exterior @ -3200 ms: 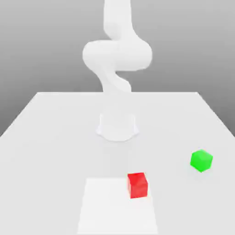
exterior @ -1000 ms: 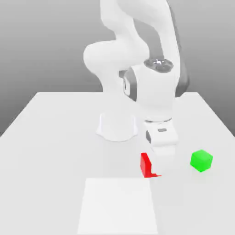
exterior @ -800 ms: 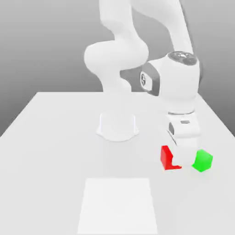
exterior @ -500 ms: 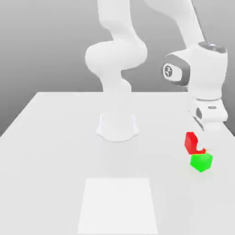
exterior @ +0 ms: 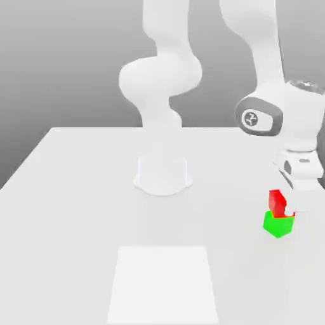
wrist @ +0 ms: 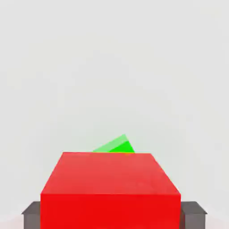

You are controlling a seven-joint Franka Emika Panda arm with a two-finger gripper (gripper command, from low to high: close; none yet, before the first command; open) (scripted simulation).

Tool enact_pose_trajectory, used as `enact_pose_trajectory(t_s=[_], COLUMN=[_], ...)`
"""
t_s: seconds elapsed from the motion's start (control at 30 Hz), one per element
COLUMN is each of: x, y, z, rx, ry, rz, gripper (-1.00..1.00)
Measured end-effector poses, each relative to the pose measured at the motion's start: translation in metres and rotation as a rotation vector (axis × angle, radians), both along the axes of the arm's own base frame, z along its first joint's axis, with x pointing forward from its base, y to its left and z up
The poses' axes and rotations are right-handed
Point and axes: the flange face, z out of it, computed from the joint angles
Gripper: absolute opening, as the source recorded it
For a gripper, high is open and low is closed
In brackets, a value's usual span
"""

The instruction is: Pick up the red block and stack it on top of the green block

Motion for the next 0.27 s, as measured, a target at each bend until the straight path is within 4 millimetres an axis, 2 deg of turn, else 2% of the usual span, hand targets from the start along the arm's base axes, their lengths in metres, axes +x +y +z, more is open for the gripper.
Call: enact_pose_trajectory(t_s=[0.1,0.27], x=[0.000,0.000], y=[0.000,0.001], z=[-0.001,0.041], rx=[0.001,0.000], ry=[0.000,-0.003], rz=[0.001,0.002], gripper=[1.00,1.00])
